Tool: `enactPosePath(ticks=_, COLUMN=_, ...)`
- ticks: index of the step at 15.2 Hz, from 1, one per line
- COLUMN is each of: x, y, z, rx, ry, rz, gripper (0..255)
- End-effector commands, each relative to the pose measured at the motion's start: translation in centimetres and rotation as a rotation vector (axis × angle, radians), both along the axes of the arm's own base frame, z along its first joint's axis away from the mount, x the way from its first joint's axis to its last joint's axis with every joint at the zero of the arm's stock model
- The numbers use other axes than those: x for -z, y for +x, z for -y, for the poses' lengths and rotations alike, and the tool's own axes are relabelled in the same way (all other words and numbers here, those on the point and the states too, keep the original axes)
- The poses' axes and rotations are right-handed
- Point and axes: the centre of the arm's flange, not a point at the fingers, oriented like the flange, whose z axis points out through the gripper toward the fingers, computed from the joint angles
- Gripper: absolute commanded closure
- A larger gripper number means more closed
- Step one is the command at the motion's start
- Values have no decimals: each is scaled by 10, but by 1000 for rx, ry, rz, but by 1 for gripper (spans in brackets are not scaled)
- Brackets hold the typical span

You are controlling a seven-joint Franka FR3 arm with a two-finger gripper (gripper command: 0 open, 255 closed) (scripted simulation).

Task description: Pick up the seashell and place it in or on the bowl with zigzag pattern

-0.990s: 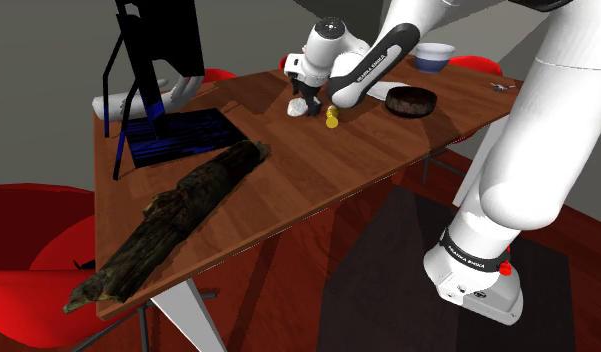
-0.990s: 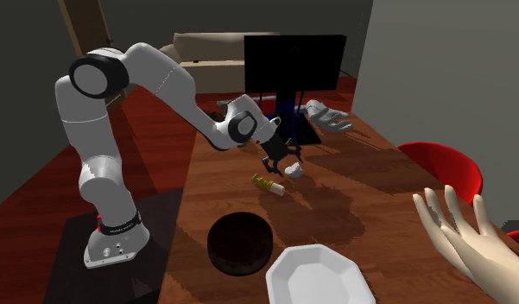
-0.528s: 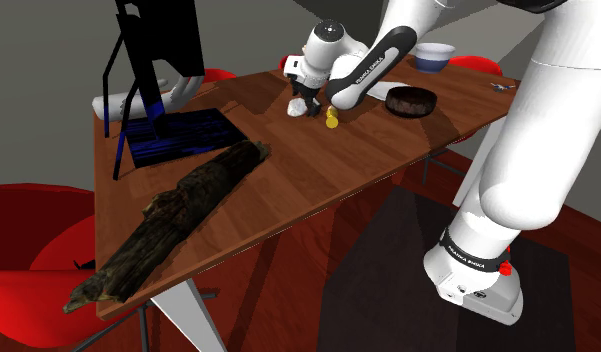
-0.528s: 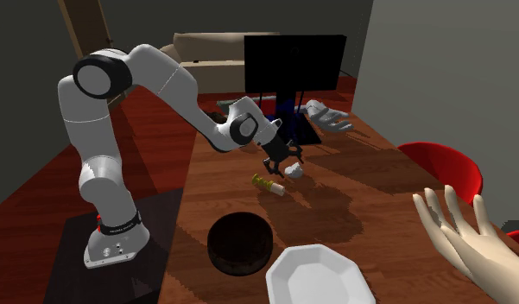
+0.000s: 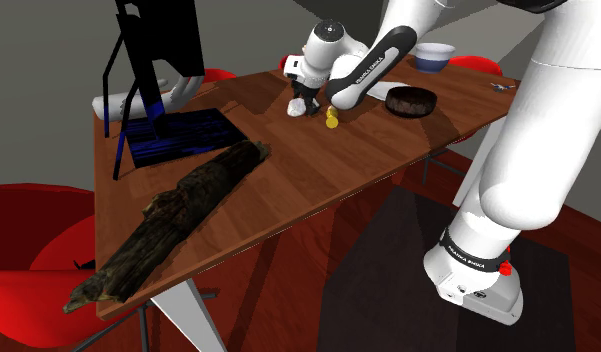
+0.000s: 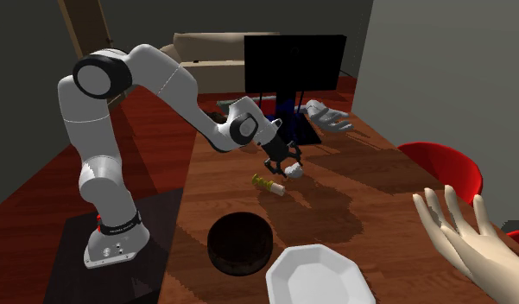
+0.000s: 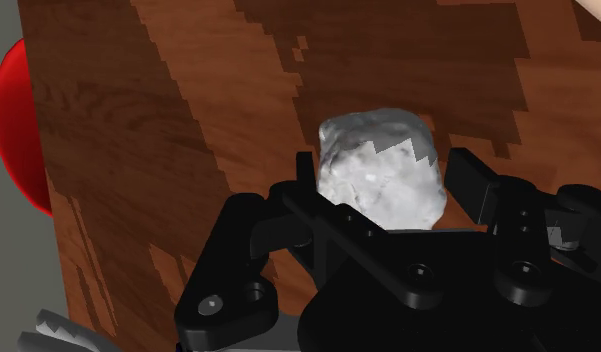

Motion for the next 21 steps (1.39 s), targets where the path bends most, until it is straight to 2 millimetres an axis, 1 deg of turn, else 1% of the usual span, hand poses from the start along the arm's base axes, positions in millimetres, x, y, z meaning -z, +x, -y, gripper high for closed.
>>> enactPosePath(ticks=1, x=0, y=0, z=0, rx=0, ry=0, rz=-1, gripper=255)
enactPosePath(ticks=4, x=0, y=0, z=0, rx=0, ry=0, rz=0, gripper=255)
enactPosePath(ticks=21, x=-89, y=0, z=0, rx=0, ry=0, rz=0, gripper=255)
